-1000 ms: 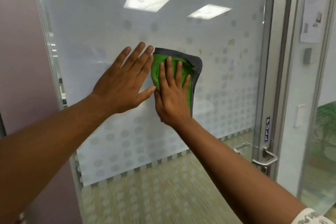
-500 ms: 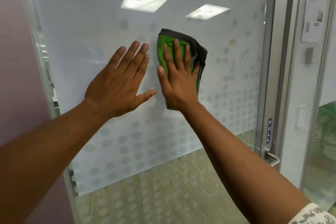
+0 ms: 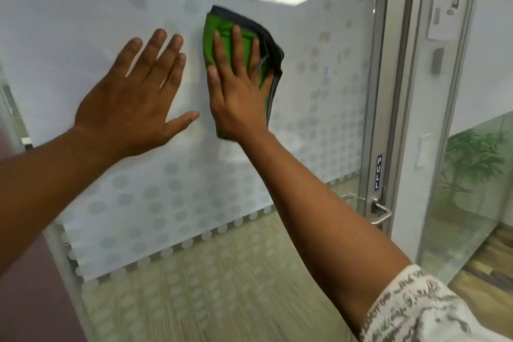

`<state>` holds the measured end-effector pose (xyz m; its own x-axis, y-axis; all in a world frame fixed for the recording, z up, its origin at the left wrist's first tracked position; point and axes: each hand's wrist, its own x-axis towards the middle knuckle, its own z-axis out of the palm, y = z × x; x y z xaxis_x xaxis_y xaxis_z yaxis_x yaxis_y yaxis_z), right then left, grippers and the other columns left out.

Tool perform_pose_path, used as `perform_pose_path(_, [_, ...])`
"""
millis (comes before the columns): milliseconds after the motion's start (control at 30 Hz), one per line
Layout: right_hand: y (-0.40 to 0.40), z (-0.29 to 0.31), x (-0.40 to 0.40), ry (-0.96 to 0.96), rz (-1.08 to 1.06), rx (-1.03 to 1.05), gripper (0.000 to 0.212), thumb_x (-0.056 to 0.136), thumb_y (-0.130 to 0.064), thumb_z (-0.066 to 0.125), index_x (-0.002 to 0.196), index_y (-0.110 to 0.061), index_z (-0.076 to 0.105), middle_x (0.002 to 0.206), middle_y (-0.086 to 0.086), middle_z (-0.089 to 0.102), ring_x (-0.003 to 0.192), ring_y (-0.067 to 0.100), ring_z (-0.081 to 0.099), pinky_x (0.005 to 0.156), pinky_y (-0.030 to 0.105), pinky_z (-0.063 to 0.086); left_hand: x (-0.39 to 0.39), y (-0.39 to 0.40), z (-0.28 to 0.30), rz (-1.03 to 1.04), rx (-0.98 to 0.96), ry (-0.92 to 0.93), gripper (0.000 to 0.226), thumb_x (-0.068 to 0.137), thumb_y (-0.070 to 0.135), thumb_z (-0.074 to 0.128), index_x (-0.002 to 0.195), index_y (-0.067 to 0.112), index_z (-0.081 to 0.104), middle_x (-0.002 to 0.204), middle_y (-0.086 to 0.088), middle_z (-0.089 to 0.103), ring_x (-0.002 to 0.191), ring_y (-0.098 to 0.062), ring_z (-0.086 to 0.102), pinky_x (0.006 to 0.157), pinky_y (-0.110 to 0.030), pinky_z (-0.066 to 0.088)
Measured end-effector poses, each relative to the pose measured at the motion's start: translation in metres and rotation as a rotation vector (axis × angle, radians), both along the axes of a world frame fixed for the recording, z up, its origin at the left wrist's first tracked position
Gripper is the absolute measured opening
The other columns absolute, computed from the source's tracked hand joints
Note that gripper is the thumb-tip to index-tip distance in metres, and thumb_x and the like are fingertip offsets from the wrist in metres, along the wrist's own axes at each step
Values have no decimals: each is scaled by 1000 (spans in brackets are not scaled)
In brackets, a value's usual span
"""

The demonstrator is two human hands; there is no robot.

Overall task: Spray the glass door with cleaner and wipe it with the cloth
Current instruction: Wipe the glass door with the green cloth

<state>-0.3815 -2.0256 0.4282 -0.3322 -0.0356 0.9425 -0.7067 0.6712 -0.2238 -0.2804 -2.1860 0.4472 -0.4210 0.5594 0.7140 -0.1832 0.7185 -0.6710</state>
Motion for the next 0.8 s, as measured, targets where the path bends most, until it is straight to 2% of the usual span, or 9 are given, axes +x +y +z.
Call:
perform_pose_path(133, [16, 16, -20, -70, 2, -187, 54, 106, -41, 27, 158, -29, 18, 168, -1, 8, 154, 27, -1, 119, 61, -1, 0, 3, 0, -17, 35, -18, 84, 100, 55, 19, 157, -7, 16, 167, -26, 7, 156, -42, 4, 126, -54, 4])
perform_pose_path(233, [12, -14, -20, -161, -7, -331, 54, 105, -40, 28, 158, -29, 19, 168, -1, 9, 154, 28, 0, 118, 62, 0, -4, 15, -7, -13, 70, -23, 81, 99, 50, 20, 156, -7, 19, 168, -25, 6, 156, -41, 3, 126, -54, 3])
perform_pose_path(467, [22, -127, -9, -190, -3, -130, 58, 105, -44, 24, 158, -32, 6, 168, -4, -5, 154, 23, -14, 117, 66, -1, -35, 61, -34, -33, -6, -98, 83, 100, 55, 17, 159, -4, 15, 169, -23, -2, 157, -37, -4, 127, -53, 4])
perform_pose_path(567, [47, -149, -30, -279, -44, -190, 59, 105, -46, 22, 159, -31, 4, 168, -3, -5, 154, 23, -14, 117, 66, 0, -44, 65, -37, -9, 9, -103, 87, 99, 59, 15, 159, -4, 13, 169, -22, -4, 157, -36, -6, 127, -54, 4])
perform_pose_path(667, [69, -144, -53, -345, -48, -263, 57, 106, -43, 22, 159, -31, 4, 168, -4, -6, 154, 24, -12, 119, 62, -2, -49, 63, -40, 12, -5, -112, 88, 99, 60, 16, 159, -5, 11, 169, -22, -5, 157, -36, -7, 127, -54, 4])
perform_pose_path(800, [97, -155, -78, -487, -57, -443, 58, 105, -47, 14, 158, -34, -4, 167, -7, -10, 154, 23, -13, 119, 63, -4, -49, 63, -41, 4, -3, -119, 89, 98, 60, 16, 158, -5, 11, 169, -22, -5, 157, -36, -8, 127, -54, 2])
